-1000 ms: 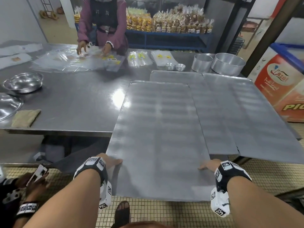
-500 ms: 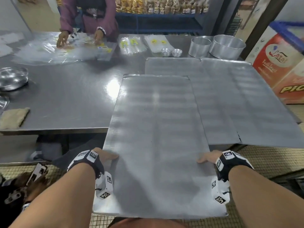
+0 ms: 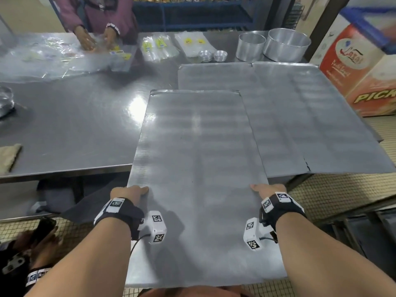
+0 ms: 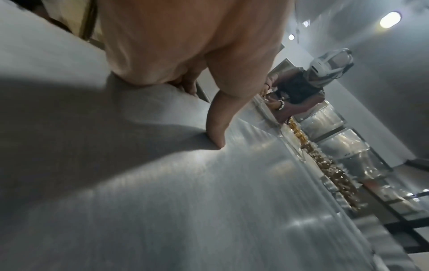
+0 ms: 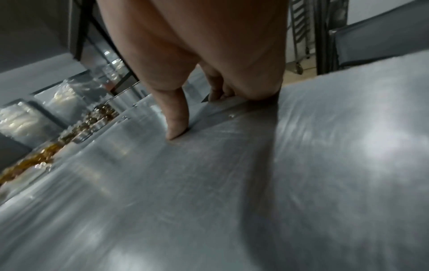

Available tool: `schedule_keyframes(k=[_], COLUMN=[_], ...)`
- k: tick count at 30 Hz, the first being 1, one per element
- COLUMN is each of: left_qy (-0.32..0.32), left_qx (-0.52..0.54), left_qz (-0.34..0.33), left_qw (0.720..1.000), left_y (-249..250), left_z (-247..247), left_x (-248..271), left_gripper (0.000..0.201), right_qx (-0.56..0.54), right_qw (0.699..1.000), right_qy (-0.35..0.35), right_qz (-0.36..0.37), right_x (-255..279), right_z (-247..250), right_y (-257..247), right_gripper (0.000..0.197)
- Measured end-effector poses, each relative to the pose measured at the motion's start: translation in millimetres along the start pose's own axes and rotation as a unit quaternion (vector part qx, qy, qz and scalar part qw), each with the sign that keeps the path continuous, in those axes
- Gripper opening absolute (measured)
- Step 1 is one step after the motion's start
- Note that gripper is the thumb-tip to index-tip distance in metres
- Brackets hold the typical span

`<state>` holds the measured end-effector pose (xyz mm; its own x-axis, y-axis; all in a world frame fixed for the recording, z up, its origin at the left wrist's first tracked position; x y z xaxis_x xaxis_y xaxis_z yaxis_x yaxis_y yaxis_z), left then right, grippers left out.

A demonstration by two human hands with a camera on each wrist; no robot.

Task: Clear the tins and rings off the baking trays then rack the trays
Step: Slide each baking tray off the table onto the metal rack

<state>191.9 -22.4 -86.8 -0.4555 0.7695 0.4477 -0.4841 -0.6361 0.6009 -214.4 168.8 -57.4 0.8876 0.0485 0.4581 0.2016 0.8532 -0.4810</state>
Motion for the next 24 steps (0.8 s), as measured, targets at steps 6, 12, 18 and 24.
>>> schedule_keyframes(k=[6, 12, 18, 24], left_qy=[0.007, -0.026, -0.082, -0.151], left_qx=[0.073, 0.097, 0.125, 0.087], left_qz=[0.033, -0.017, -0.042, -0.111], left_qw=[0.997, 0.995, 0.988, 0.978], left_y=[20, 66, 112, 148], left_z=[5, -1, -18, -45], left_x=[-9, -23, -14, 15], left_gripper=[0.035, 0.034, 0.032, 0.042], right_qx=[-0.070, -0.156, -0.231, -0.273], right_qw=[0.996, 0.981, 0.956, 0.923], right_qy=[0.046, 0.086, 0.148, 0.226], right_qz=[-0.020, -0.077, -0.106, -0.150], right_x=[15, 27, 50, 76], right_z=[0, 2, 29, 80], right_y=[-1, 6, 20, 56], right_gripper=[0.050, 0.032, 0.051, 0.055])
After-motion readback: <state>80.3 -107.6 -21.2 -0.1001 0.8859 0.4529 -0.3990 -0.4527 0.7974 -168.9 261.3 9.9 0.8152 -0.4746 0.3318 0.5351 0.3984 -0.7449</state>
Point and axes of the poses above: each hand's wrist, its own x-axis away from the middle knuckle, its own z-axis out of the back of the hand, y = z × x, the point moved 7 cm from there along -x, towards the middle knuckle, and after that the axes turned 15 degrees about y, right-handed, at the moved point
